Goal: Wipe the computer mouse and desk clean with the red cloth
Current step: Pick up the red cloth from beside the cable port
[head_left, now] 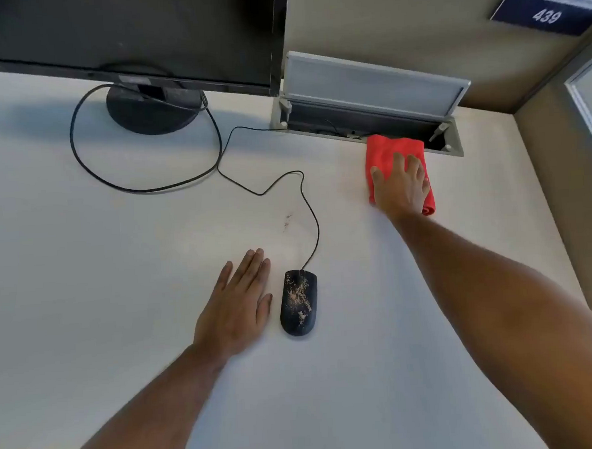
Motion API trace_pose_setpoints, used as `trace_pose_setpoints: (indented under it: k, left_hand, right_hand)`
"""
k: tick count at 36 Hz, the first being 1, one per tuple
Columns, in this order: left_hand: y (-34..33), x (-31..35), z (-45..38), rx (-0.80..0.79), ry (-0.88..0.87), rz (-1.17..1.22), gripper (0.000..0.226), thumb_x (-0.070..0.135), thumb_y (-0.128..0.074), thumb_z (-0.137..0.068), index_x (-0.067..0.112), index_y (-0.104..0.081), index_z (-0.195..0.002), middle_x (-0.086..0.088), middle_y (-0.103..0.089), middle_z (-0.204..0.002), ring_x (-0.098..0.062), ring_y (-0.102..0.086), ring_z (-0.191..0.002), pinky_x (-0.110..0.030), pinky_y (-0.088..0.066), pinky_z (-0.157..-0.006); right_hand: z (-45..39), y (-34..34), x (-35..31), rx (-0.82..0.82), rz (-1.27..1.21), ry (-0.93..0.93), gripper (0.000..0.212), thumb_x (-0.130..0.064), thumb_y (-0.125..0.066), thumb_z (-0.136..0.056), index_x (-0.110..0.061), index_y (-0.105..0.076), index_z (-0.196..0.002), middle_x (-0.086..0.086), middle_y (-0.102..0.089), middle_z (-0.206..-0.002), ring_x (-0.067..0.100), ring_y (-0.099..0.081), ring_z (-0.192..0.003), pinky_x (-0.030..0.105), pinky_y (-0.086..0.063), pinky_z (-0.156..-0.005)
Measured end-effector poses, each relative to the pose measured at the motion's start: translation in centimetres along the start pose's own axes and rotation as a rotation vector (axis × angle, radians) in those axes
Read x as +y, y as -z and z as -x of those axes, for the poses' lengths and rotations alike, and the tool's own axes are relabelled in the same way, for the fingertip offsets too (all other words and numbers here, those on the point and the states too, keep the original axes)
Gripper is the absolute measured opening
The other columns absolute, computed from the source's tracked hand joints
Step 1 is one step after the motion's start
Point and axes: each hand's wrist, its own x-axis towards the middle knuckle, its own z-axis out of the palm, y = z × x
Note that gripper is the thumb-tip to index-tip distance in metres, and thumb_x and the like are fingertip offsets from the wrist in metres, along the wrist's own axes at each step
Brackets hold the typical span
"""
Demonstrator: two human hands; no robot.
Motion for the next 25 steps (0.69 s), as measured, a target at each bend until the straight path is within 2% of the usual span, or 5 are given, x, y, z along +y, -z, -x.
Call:
trace_pose_setpoints:
  k: [7,14,18,25]
  left_hand:
    - [-0.3,-0.1,-0.3,0.003,-0.010,-0.027,0.064,0.038,-0.030,-0.107,0.008,-0.038,-0.163,-0.007,-0.026,-0.174,-0.020,-0.021,-0.162,-0.050,-0.023,-0.130]
    - [0.2,0.5,-0.6,0.017,-0.039,-0.031,0.064,0.039,-0.030,-0.108,0.008,-0.036,-0.163,-0.007,-0.024,-0.175,-0.020,-0.019,-0.163,-0.050,-0.022,-0.130]
    - [-0.4,-0.2,-0.2,0.018,-0.009,-0.022,0.063,0.039,-0.030,-0.108,0.008,-0.038,-0.163,-0.007,-0.025,-0.175,-0.020,-0.020,-0.162,-0.050,-0.024,-0.130]
    - [-0.4,-0.3,-0.3,0.023,-0.012,-0.021,0.063,0.038,-0.032,-0.108,0.008,-0.038,-0.163,-0.007,-0.026,-0.174,-0.020,-0.021,-0.162,-0.050,-0.023,-0.130]
  right_hand:
    - [-2.2,0.0,0.2,-0.056,-0.003,-0.064,0.066,-0.053,-0.042,-0.104,-0.019,-0.026,-0.157,0.017,-0.021,-0.166,0.040,-0.017,-0.153,0.064,-0.018,-0.121]
    - [-3.5,1.2,1.2,-0.096,0.001,-0.131,0.073,-0.048,-0.050,-0.103,-0.021,-0.016,-0.161,0.017,-0.013,-0.168,0.041,-0.011,-0.155,0.065,-0.015,-0.121]
    - [-3.3,-1.1,0.1,-0.175,0.019,-0.133,0.070,-0.049,-0.046,-0.105,-0.024,-0.014,-0.162,0.017,-0.011,-0.170,0.040,-0.009,-0.156,0.065,-0.014,-0.122]
    - [-2.9,-1.2,0.2,-0.151,0.112,-0.092,0.061,-0.046,-0.040,-0.107,-0.020,-0.023,-0.159,0.017,-0.020,-0.167,0.046,-0.024,-0.150,0.067,-0.025,-0.118]
